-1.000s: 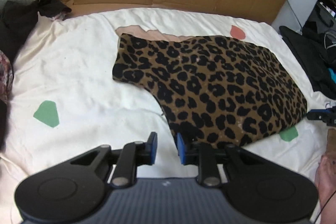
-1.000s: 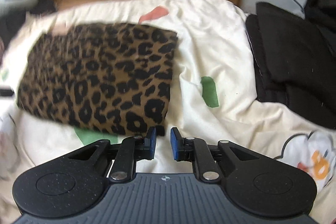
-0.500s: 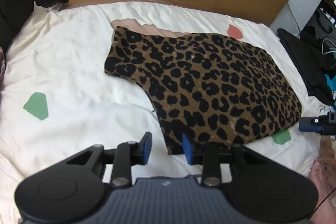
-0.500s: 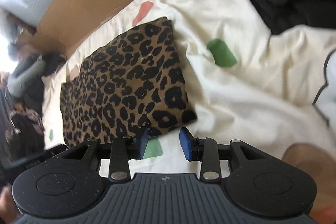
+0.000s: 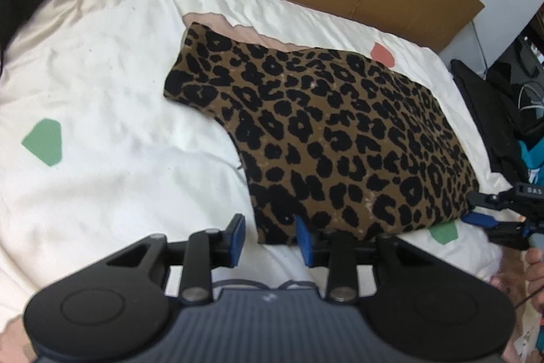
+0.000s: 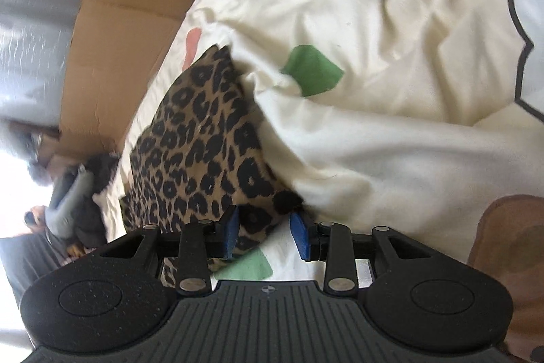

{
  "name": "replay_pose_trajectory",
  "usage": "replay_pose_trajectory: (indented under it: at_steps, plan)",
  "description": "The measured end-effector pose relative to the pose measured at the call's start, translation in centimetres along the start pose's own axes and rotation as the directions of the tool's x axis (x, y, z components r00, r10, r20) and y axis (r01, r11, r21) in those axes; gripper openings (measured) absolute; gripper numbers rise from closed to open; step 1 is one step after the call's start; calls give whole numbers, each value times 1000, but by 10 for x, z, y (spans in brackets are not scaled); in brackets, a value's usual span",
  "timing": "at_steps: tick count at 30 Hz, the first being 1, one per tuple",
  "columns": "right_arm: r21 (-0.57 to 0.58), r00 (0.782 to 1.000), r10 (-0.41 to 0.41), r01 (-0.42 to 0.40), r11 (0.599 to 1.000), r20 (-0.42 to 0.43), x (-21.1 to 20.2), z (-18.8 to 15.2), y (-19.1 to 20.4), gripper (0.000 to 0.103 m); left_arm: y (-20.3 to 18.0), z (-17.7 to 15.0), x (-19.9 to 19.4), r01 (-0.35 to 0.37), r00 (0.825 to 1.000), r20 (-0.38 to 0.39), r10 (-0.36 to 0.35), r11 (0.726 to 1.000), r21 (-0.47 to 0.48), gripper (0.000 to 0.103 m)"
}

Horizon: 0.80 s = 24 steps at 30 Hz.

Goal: Fold clothes

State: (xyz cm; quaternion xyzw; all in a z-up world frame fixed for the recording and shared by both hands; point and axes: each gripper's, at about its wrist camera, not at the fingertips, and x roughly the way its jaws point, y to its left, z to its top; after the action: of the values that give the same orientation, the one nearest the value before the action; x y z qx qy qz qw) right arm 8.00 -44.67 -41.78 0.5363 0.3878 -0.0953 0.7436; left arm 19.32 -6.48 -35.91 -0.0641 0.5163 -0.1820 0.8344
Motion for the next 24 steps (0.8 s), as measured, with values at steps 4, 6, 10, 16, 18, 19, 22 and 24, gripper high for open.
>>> replay_pose_trajectory:
  at_steps: [4, 6, 10, 16, 18, 19, 22, 24]
  plan:
    - [24, 1000, 16, -16, 1000, 12, 5, 3, -2, 39, 4, -1, 8, 14, 1000, -10, -14, 999, -36, 37]
    - [26, 1000, 20, -20, 999, 16, 8, 4, -1, 39, 5, -1, 10, 20, 1000, -13, -21, 998, -57, 39]
    - [50, 999, 37, -37, 998, 14, 10, 9, -3, 37, 6, -1, 12, 29, 1000, -8, -30, 997, -70, 40]
    - [16, 998, 54, -55, 998, 16, 2, 13, 2, 20, 11, -1, 5, 67, 998, 1, -67, 991, -114, 40]
    - [22, 998, 63, -64, 998, 20, -2, 13, 1, 20, 14, -2, 2, 86, 996, 11, -85, 988, -128, 40]
    - [25, 998, 66, -66, 997, 23, -3, 14, 1, 19, 15, -3, 2, 94, 996, 14, -93, 986, -134, 40]
    - [29, 998, 61, -61, 998, 17, -2, 14, 1, 21, 19, -5, 4, 107, 994, 17, -105, 981, -163, 40]
    - [37, 999, 48, -48, 998, 5, 1, 14, 0, 26, 19, -6, 8, 123, 992, 22, -121, 977, -173, 40]
